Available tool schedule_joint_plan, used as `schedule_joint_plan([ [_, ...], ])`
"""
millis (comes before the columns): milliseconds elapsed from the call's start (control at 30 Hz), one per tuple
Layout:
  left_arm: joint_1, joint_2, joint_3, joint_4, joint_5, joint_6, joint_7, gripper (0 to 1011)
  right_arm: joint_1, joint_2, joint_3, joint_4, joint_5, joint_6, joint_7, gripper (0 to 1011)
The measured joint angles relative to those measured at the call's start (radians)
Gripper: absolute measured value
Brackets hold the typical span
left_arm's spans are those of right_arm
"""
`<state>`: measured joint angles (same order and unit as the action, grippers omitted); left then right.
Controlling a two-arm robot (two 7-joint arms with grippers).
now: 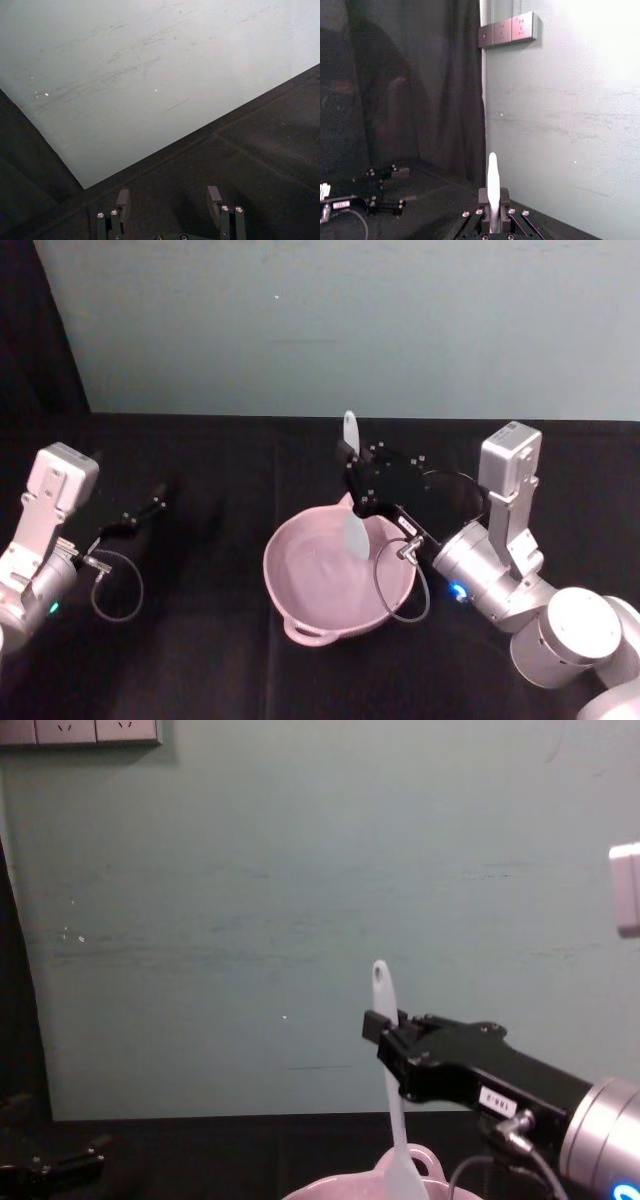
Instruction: Use the one hand to pick up the spoon and stir the clear water in the bowl.
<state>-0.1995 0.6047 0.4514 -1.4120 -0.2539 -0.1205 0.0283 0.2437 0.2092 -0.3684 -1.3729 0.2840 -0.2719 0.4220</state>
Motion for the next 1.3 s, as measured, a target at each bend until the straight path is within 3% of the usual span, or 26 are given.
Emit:
schedule_joint_plan([
  [500,0.0,0.0,0.0,0.0,0.0,0.0,0.0,1005,-0.032,0.042,0.05,-0.197,0.05,0.068,-0.02,117],
  [1000,0.0,0.0,0.0,0.0,0.0,0.0,0.0,1005,-0.07,0.069,0.125,-0.294,0.081,0.082,-0.073,117],
  [1300,0.0,0.0,0.0,0.0,0.0,0.0,0.0,1005,-0.121,0.062,0.185,-0.322,0.131,0.109,-0.113,117],
])
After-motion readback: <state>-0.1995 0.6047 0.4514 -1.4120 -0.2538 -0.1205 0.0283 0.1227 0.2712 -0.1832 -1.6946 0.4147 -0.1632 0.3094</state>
